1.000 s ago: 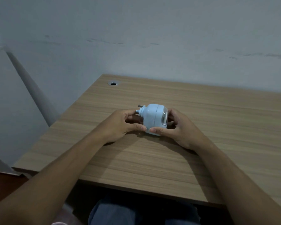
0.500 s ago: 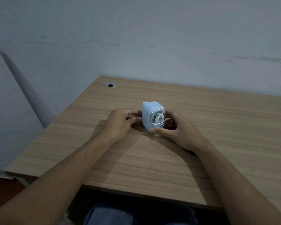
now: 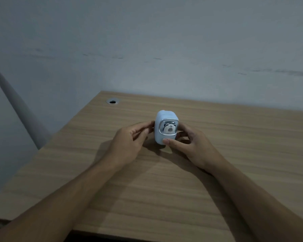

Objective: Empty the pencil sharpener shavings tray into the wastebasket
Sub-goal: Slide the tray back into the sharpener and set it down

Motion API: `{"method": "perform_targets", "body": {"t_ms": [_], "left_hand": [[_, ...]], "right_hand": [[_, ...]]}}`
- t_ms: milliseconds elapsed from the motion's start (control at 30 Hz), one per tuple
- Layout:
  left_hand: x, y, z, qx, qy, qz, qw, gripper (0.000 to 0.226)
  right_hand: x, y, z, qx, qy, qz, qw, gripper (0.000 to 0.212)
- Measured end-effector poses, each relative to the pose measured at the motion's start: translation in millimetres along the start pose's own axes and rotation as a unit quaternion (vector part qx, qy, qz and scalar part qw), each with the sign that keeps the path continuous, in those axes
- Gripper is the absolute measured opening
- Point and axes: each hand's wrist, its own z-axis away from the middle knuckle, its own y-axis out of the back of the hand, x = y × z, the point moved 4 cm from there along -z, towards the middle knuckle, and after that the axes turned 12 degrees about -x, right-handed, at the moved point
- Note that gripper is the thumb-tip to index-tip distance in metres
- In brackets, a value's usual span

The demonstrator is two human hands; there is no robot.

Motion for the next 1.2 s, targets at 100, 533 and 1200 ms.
{"method": "perform_targets", "body": {"t_ms": [100,533,1200], "left_hand": [[-0.2,-3.5,-20.4,-0.023,0.004,-0.013,1.000,0.049],[-39.4,-2.5,-156.0,-0.069,0.019,0.059,0.996,0.054],[-85.9,-1.7,-265.9,-0.104,0.031,0.040,0.993,0.051]], "right_hand": [[9.5,8.7,-22.2,0.026,0.000,-0.007,1.000,0.047],[62.7,51.2,-133.5,0.087,-0.006,0.006,0.996,0.053],[102.6,82.3,-215.2,0.123,-0.033,0.113,0.985,0.049]]}}
